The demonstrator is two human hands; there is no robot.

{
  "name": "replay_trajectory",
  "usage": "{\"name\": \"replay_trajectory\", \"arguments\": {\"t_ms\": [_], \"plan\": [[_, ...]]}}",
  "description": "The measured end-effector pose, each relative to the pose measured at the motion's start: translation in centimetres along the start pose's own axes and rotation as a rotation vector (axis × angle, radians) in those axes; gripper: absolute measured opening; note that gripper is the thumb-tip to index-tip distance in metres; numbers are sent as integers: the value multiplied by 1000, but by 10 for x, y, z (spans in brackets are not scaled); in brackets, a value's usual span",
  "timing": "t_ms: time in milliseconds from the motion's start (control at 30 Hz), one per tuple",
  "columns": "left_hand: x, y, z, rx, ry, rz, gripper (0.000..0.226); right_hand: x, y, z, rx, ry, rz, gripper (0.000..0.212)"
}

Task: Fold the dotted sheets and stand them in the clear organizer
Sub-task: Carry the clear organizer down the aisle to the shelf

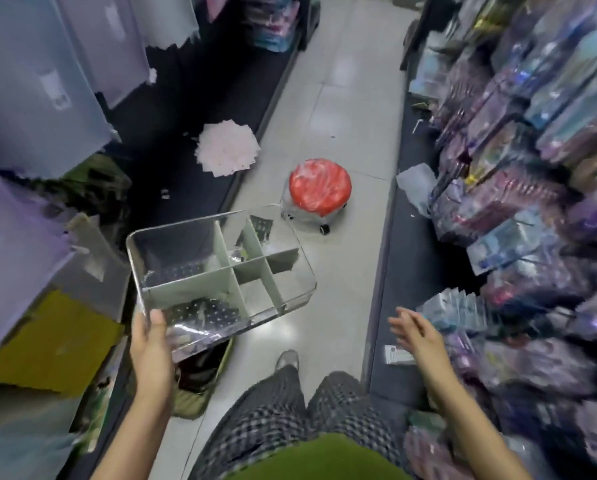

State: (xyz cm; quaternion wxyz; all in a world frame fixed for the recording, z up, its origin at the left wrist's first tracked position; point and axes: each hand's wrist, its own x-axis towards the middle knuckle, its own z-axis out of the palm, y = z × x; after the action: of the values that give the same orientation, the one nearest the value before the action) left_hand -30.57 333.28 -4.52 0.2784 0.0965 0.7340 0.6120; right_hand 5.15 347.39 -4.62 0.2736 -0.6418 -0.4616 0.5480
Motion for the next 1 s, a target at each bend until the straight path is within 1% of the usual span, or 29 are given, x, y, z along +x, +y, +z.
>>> {"name": "replay_trajectory", "arguments": {"t_ms": [100,200,333,400,533,667,833,933,1000], "plan": [[47,28,57,7,-13,-11,39,68,-45,4,-15,-25,-18,23],[90,48,114,6,12,-15,39,147,-87,5,-27,-39,-42,22],[150,55,187,-22,57,-41,42,264,-137,13,-73,-114,-73,22],[176,59,227,-40,114,-31,43,327,-166,19,-101,-161,-97,22],[203,77,296,-48,278,-82,44,440,-240,39,-182,-292,-115,17],[227,96,341,-79,427,-115,44,534,-324,89,-295,-453,-186,16],[269,98,365,-141,607,-198,39,614,-404,189,-391,-611,-270,27],[312,98,372,-143,635,-236,40,649,-433,250,-427,-699,-300,21],[350,102,371,-136,635,-274,40,668,-449,286,-446,-708,-298,22]]}}
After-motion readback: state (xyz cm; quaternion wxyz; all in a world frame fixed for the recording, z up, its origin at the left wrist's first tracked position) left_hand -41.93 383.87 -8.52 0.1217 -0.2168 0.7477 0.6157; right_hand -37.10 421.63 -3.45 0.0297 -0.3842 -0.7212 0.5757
